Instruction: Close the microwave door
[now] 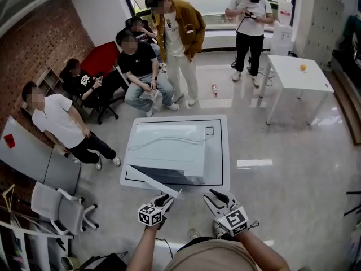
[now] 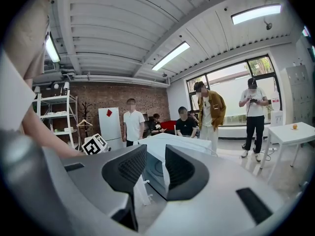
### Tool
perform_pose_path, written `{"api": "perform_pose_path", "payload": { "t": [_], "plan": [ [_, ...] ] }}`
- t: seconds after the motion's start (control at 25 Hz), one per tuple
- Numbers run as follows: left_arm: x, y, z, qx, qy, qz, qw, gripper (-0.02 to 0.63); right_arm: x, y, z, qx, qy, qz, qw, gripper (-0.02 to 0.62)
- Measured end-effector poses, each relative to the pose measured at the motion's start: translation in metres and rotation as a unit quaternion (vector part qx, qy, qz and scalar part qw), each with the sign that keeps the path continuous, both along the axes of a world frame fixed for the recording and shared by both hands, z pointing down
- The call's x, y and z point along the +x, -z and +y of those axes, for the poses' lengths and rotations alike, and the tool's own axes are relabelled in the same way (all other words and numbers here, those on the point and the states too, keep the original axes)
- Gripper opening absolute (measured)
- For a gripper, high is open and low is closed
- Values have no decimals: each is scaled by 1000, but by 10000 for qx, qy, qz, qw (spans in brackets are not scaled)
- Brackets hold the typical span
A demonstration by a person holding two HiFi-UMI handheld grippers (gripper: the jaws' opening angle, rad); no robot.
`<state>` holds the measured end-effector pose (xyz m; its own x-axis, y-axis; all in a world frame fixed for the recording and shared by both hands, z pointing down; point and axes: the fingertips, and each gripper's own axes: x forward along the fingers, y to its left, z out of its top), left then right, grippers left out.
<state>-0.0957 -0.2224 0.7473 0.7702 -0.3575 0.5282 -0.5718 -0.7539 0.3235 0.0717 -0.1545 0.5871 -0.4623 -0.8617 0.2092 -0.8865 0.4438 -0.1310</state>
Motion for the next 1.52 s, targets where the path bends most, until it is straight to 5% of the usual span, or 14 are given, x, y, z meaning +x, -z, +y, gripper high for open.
{"api": "perform_pose_path", "payload": {
  "t": [0.8, 1.52],
  "plan": [
    [50, 3, -47, 111, -233, 20, 9997, 123, 14, -5, -4, -76, -261, -22, 9996, 120],
    [54, -15, -78, 301, 112, -288, 9991, 60, 17, -17, -29, -268, -326, 21, 9991, 120]
  ]
}}
